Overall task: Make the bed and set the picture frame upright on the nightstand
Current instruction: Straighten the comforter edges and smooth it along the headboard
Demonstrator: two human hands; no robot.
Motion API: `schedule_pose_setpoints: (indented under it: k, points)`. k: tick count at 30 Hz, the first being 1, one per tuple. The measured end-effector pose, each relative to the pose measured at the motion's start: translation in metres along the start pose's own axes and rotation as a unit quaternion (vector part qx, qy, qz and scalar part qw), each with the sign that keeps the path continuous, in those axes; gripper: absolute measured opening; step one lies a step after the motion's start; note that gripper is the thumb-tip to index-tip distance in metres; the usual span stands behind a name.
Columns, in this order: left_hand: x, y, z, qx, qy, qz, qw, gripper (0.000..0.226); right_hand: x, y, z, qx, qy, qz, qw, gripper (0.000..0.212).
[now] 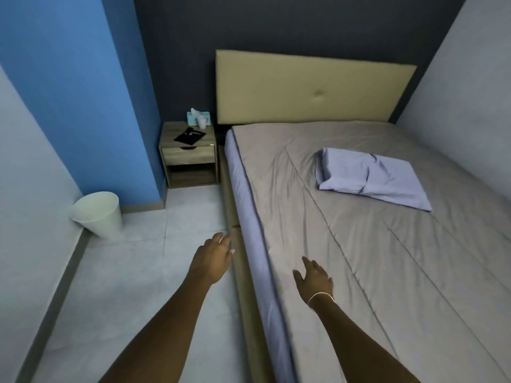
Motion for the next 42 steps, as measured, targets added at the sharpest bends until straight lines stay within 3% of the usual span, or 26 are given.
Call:
schedule_pose_setpoints:
  k: [4, 12, 20, 27, 34, 42]
  points:
    - [0.021, -0.025, 0.012, -0.016, 0.01, -0.041, 0.999, 0.046, 0.046, -0.02, -0.007, -0.028, 0.004, 0.051, 0.998, 0.053]
    - [0.062, -0.113, 0.017, -0.028, 0.027, -0.1, 0.994, 0.046, 0.115, -0.093, -0.029, -0.07, -0.037, 0.075, 0.994, 0.057]
    - [0.121, -0.252, 0.019, -0.038, 0.003, -0.157, 0.987, 0.047, 0.175, -0.224, -0.037, -0.115, -0.106, 0.087, 0.984, 0.056]
    - [0.188, -0.362, 0.033, -0.031, 0.044, -0.093, 0.994, 0.057, 0.256, -0.345, -0.03, -0.103, -0.113, 0.106, 0.983, 0.056]
    - [0.261, -0.52, 0.04, -0.031, 0.036, -0.077, 0.996, 0.057, 0.336, -0.497, -0.025, -0.132, -0.128, 0.124, 0.975, 0.052]
    - [0.315, -0.744, 0.077, -0.042, 0.034, -0.119, 0.991, 0.055, 0.439, -0.652, -0.009, -0.179, -0.165, 0.074, 0.967, 0.049]
Point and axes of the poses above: each hand's wrist, its own y-axis away from the middle knuckle, its own z-axis out of the back of the hand, x = y × z, the point moved 2 cm from there along -y, towards the middle knuckle, and after that the axes turned 9 degrees about -y, right-handed, at the moved point
